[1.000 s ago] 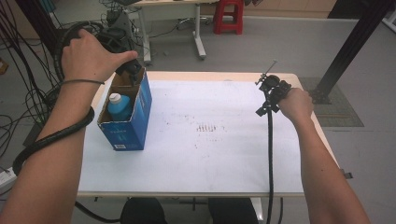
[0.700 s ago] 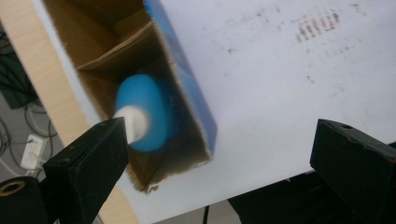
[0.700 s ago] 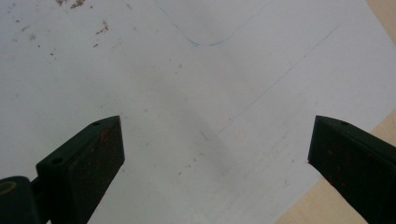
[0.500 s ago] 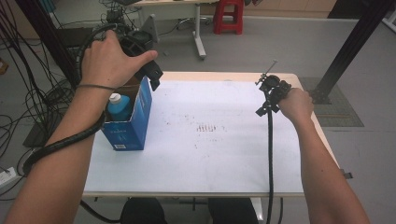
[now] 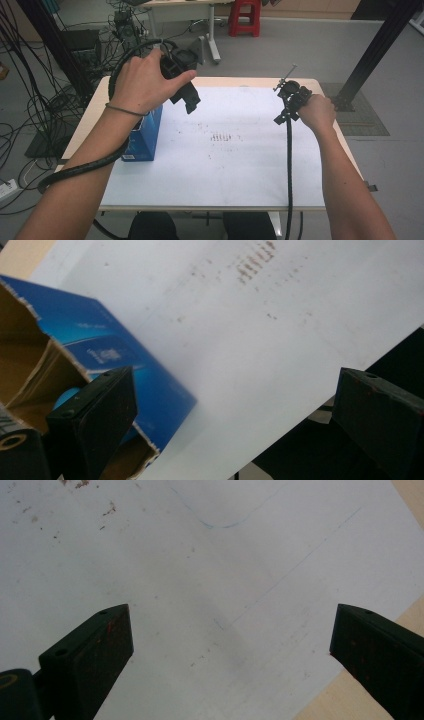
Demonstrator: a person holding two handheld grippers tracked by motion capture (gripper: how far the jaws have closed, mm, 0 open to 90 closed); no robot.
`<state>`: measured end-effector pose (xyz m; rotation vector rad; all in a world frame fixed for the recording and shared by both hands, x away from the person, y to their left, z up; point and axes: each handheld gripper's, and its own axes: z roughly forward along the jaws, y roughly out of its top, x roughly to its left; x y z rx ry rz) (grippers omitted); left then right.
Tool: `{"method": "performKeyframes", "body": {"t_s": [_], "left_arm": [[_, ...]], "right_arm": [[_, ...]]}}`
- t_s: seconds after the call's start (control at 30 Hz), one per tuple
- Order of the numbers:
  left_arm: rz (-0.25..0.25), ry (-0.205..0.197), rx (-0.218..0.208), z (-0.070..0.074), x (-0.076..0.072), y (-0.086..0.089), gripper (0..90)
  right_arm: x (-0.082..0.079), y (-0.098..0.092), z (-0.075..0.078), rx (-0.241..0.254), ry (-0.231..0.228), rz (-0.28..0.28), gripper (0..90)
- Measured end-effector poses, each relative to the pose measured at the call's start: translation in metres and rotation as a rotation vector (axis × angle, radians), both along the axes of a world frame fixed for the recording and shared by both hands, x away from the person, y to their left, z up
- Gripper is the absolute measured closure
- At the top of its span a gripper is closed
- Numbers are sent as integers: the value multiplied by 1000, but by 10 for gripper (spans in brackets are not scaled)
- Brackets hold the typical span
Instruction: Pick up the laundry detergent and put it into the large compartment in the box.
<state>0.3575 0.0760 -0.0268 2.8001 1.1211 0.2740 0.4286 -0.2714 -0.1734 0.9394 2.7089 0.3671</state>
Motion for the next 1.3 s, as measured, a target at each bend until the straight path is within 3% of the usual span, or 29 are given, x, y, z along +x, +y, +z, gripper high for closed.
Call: {"method": "performKeyframes", "body": {"t_s": [0.3, 0.7, 0.97, 1.3], "left_arm": [[-165, -29, 36, -16, -21, -19, 51], [-428, -20, 86, -39, -42, -35, 51], [-488, -3, 111, -58, -47, -43, 54], [-490, 6, 114, -64, -46, -46, 55]], "right_arm": [[1, 2, -2, 1, 3, 2, 34], [1, 5, -2, -1, 1, 9, 34], [1, 6, -2, -3, 3, 10, 34], [-2, 3, -1, -3, -3, 4, 34]]}}
